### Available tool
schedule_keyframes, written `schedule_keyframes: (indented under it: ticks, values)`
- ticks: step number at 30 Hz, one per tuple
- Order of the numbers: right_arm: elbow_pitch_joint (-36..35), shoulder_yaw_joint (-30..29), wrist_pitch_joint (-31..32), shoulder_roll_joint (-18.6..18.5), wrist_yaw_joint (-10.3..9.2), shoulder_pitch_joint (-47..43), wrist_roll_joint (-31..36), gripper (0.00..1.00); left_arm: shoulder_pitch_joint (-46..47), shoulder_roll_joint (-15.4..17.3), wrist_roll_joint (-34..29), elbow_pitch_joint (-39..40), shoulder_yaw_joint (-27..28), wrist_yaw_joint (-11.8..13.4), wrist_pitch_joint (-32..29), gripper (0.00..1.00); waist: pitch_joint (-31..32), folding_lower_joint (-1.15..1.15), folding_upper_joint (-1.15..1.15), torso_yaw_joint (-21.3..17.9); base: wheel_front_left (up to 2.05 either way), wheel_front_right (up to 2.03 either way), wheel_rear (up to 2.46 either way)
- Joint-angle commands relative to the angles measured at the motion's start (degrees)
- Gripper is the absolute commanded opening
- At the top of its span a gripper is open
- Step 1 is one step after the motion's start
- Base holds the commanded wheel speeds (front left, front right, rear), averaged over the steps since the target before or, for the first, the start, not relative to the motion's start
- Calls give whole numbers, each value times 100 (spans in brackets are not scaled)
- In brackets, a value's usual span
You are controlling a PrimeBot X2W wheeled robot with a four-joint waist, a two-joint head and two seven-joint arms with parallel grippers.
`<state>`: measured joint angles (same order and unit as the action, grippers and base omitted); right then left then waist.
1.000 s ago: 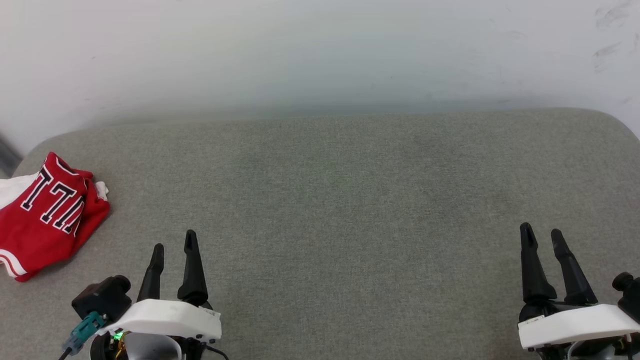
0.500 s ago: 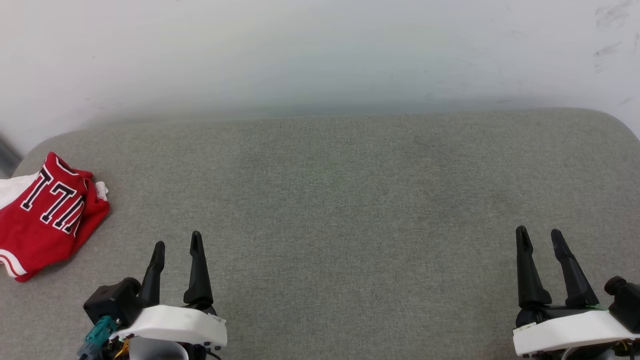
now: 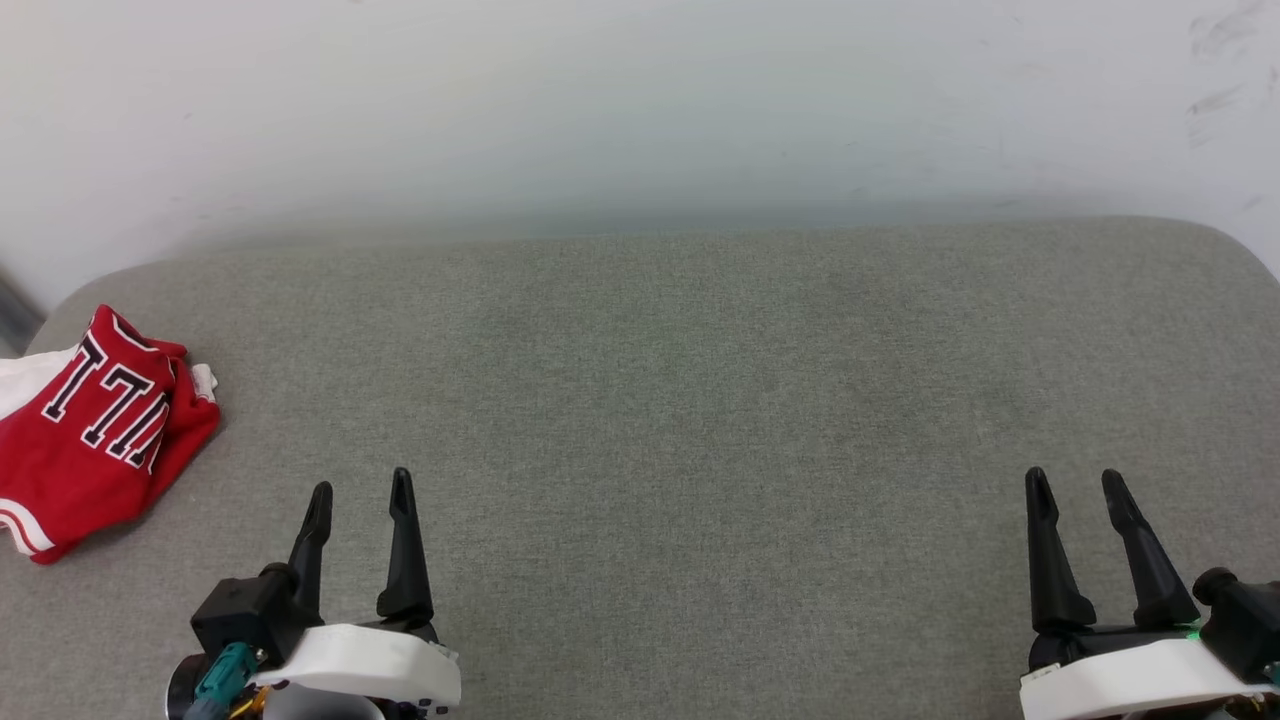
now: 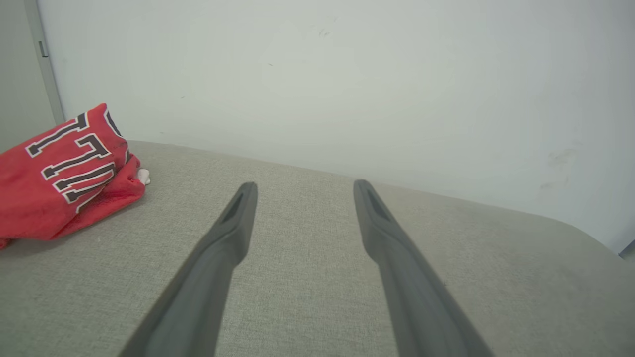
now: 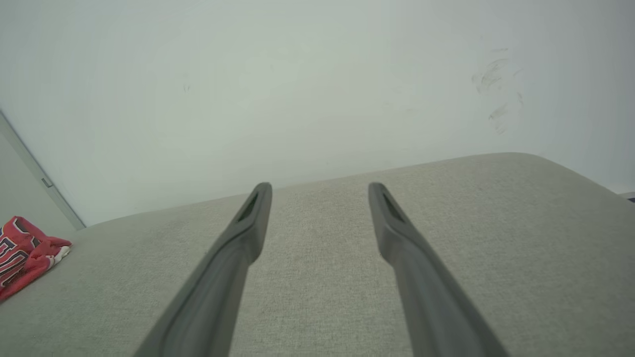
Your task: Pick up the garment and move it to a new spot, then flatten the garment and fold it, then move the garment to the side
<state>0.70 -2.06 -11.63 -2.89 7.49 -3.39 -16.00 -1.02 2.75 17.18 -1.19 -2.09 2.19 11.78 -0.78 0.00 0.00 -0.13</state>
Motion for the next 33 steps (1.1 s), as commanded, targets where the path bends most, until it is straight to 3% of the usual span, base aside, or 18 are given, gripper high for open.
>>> schedule_keyframes:
  ticks: [1, 23, 33]
  values:
    - [-32, 11, -66, 1, 0, -32, 127, 100, -47, 19, -140, 31, -24, -23, 52, 100, 0, 0, 0, 1, 0, 0, 0]
    - [-130, 59, -309, 3, 0, -181, 870, 100, -177, 21, -894, -152, -91, 8, 292, 100, 10, 0, 0, -5, 0, 0, 0]
    - [-79, 50, -359, 3, -1, -234, 891, 100, -192, 20, -1002, -206, -79, 13, 350, 100, 21, 0, 0, -13, 0, 0, 0]
